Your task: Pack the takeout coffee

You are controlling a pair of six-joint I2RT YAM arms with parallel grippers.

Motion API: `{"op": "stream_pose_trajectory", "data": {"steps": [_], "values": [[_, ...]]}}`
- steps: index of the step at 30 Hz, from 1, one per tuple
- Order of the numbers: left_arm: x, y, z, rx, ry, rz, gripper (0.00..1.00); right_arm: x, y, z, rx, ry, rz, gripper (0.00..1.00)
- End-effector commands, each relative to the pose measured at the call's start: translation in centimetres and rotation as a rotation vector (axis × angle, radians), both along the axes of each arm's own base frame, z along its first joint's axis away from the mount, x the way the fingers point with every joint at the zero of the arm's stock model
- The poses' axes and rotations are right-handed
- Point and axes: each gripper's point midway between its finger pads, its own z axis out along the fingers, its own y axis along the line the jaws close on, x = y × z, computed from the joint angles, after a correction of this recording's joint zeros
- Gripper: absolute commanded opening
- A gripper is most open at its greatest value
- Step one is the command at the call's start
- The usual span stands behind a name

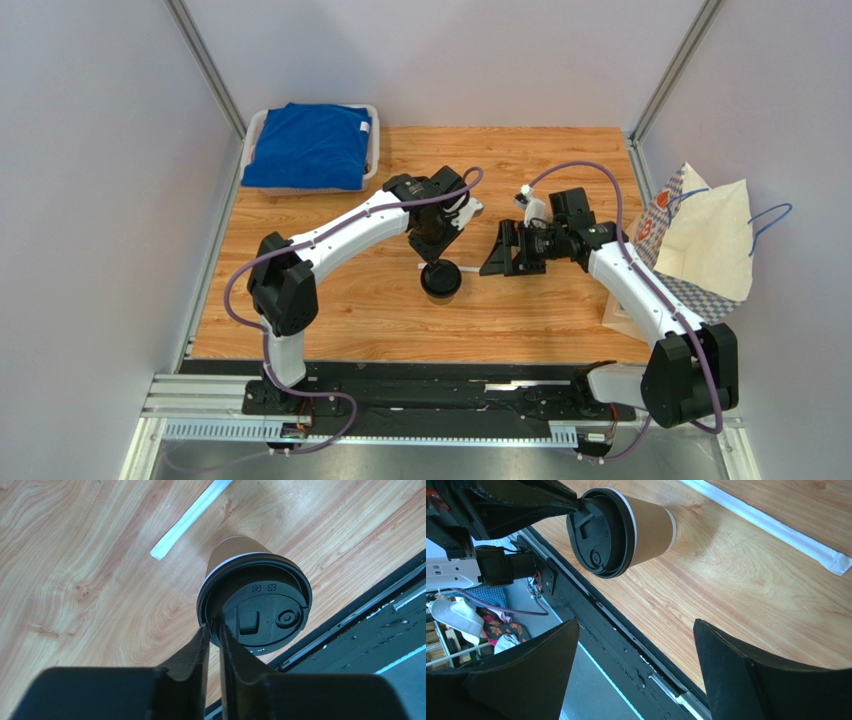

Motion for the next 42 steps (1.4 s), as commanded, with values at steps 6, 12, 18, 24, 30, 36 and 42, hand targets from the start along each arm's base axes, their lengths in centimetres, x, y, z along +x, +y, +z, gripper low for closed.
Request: {"op": "stream_pose_trajectory", "data": {"steps": [6,12,18,24,30,36,42], "values": [[0.9,-0.4,3.9,-0.050,-0.090,0.006,0.51,0.5,0.4,1.4,0.042,-0.060,0.024,0.94],[1.4,0.4,9.4,-0.204,-0.179,0.021,0.72,0.3,1.3,3.7,0.118,-0.110,0.068,1.00],[-2.7,0.4,15.7,-0.744,-0.031,-0.065,0.98,-0.2,2.8,6.1,0.248,-0.111,0.093,0.90],[-6.5,-1.1,14.4,-1.017,0.263,-0.083,0.55,-0.5,5.4,6.7,0.317,-0.068,0.094,0.56],[-4.8,-1.8,10.9,-1.021,0.377,-0.008,0.14,0.0,8.0,5.6,0.326,-0.005,0.134,0.20],[-3.0,-2.1,7.9,-0.992,0.425,0.077,0.03,1.0,10.1,4.1,0.334,0.047,0.160,0.11],[-1.9,-2.0,5.1,-0.940,0.466,0.133,0.00,2.2,10.6,2.2,0.321,0.090,0.157,0.09]]}}
